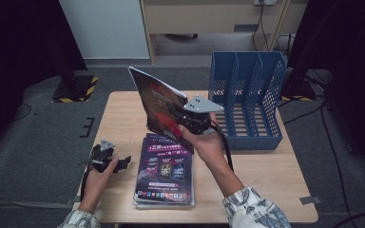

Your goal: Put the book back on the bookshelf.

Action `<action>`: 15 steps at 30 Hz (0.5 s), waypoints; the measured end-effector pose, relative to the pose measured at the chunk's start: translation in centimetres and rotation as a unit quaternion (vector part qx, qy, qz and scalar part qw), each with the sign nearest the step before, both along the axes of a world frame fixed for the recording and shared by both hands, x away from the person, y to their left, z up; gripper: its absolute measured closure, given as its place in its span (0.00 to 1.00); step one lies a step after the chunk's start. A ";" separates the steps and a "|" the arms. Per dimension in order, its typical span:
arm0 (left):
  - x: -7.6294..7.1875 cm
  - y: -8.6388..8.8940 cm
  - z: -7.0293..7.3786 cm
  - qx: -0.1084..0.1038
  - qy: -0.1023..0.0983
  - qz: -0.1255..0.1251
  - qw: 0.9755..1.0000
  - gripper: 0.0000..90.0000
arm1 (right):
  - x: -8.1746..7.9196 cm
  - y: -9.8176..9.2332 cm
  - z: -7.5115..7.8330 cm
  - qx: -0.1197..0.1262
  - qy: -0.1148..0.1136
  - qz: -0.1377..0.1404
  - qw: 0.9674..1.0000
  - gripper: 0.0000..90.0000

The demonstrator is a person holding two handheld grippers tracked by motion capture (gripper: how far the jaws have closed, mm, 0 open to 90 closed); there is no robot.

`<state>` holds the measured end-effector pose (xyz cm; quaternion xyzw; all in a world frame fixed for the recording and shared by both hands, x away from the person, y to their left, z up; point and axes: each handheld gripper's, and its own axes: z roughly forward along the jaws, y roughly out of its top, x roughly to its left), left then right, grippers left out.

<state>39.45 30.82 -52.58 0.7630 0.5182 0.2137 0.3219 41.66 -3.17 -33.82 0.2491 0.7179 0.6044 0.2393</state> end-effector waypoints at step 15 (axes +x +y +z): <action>0.1 -0.2 -0.9 0.007 0.010 0.012 1.000 0.06 | 1.9 -0.1 1.5 0.000 0.012 -0.024 1.000 0.97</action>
